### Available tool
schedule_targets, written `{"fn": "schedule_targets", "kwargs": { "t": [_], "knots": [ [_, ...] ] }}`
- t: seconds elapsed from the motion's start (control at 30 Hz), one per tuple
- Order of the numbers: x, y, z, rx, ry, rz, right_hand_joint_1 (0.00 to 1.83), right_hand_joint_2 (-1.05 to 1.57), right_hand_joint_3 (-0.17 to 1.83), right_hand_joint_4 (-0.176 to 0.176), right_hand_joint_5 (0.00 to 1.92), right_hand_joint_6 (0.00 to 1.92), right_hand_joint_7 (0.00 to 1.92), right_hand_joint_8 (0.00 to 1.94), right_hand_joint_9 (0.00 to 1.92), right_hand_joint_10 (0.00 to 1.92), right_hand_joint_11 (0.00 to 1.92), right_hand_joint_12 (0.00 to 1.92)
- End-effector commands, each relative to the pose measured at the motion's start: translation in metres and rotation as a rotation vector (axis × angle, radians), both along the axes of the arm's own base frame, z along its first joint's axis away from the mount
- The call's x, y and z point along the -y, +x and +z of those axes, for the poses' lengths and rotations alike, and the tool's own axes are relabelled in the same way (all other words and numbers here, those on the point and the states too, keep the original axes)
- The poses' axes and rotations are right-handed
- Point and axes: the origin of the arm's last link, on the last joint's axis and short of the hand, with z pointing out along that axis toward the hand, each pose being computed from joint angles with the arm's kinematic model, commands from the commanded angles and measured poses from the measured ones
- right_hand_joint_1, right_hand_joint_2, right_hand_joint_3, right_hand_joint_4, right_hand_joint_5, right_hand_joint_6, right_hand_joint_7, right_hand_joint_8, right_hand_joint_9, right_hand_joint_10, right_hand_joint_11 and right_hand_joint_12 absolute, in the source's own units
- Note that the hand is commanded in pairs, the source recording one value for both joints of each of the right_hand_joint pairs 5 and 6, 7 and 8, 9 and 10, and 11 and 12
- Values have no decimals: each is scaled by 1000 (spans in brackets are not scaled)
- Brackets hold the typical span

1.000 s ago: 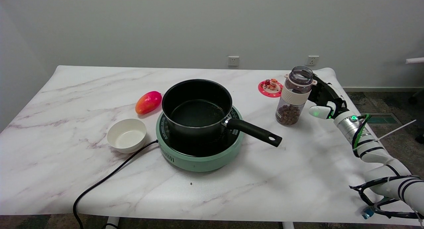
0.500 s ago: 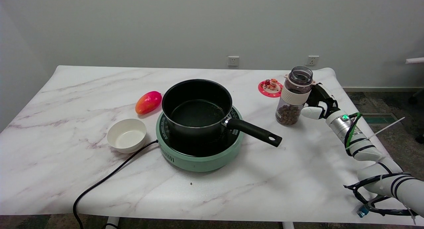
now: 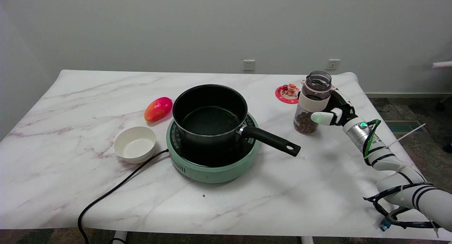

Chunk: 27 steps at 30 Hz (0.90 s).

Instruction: Pick up the bottle.

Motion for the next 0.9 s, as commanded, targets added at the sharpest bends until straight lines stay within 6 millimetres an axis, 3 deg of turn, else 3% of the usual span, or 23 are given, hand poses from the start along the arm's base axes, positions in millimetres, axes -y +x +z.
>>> {"fn": "schedule_targets", "kwargs": {
  "t": [0.03,0.67,0.9],
  "knots": [
    [3,-1,-2,3,2,-5,1329,-427,1017,0,227,227,760,760,625,625,508,508],
    [-6,-1,19,7,-72,5,1310,-530,1146,0,259,259,769,769,607,607,578,578],
    [-10,-2,27,5,-96,9,1311,-674,1262,0,233,233,665,665,557,557,573,573]
  ]
}}
